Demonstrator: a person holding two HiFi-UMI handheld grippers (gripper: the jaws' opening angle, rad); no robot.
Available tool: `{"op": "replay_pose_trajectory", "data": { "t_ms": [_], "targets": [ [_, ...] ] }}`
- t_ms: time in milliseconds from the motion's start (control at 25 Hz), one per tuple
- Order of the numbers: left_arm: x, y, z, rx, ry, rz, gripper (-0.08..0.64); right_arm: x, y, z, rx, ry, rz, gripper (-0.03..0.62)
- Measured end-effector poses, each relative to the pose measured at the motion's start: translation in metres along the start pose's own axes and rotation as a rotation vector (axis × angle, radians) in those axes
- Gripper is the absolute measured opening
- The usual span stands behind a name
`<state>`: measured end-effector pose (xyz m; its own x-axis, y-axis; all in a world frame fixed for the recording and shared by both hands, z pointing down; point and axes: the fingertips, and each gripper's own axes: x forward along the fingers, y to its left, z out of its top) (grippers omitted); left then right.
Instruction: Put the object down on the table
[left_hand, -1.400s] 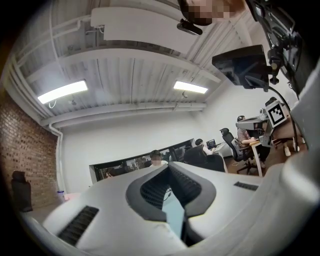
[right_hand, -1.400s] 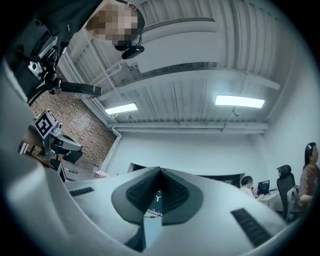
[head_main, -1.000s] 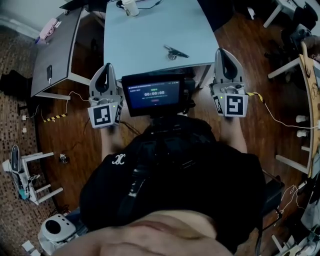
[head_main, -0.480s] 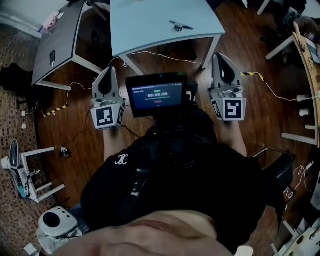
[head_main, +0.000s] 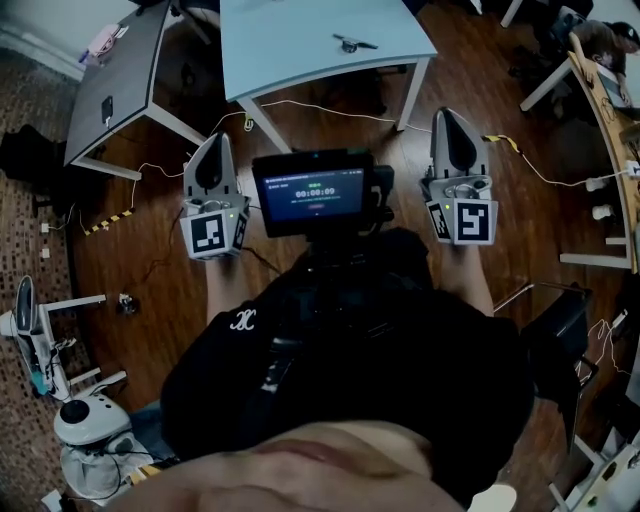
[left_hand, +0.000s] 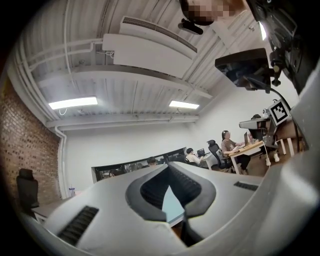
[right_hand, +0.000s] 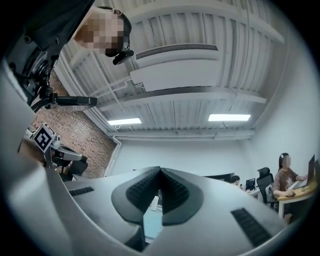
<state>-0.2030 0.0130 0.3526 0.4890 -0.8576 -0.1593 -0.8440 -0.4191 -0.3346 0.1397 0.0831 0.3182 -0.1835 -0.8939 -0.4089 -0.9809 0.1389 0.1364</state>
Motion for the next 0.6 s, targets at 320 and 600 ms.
{"op": "replay_pose_trajectory", "data": {
  "t_ms": [320,600],
  "targets": [
    [-0.002,-0.033,0.016,-0.014,0.016,-0.006,0.012,-0.026,-0.017,0.018,0.008,0.000,0.016,-0.023],
    [0.005,-0.069,0.024,0.005,0.038,-0.047,0.012,-0.043,-0.038,0.010,0.019,0.058,0.042,-0.023]
  ]
}}
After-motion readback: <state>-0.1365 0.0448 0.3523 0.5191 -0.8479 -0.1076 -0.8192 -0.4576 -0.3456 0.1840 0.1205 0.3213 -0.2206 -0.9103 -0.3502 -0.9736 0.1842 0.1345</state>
